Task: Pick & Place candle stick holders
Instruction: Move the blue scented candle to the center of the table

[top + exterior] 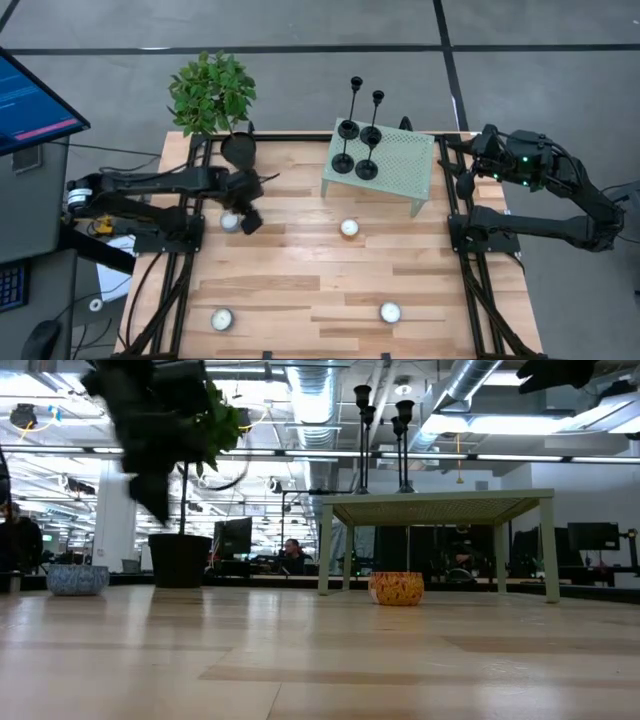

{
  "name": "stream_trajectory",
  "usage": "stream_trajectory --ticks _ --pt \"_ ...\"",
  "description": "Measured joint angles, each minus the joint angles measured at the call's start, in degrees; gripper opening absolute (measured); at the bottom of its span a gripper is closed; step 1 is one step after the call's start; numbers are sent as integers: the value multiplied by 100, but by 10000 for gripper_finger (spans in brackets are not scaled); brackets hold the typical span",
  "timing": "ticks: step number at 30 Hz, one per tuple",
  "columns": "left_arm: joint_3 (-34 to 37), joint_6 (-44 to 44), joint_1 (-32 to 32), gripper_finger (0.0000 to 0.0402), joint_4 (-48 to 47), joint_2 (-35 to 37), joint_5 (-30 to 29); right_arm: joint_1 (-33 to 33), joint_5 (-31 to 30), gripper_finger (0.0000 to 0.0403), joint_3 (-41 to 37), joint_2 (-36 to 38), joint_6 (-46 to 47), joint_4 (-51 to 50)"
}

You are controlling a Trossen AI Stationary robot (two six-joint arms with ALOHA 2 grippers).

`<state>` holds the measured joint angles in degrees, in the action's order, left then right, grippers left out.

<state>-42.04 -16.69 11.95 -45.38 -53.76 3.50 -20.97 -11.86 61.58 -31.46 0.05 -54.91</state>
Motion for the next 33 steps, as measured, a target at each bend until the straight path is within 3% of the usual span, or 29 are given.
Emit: stream_trajectory --ticks 4,15,25,33 --pt "2 -323 -31 249 -851 241 -244 -4 0 249 0 -2 -8 -20" --pt "262 -509 -47 317 -682 -50 -3 -4 1 249 0 0 -153 32" --pt "260 -535 89 327 -580 -294 30 -2 6 249 0 0 -150 32" --pt "260 -464 125 360 -819 -770 -54 -4 4 249 0 -2 -153 69"
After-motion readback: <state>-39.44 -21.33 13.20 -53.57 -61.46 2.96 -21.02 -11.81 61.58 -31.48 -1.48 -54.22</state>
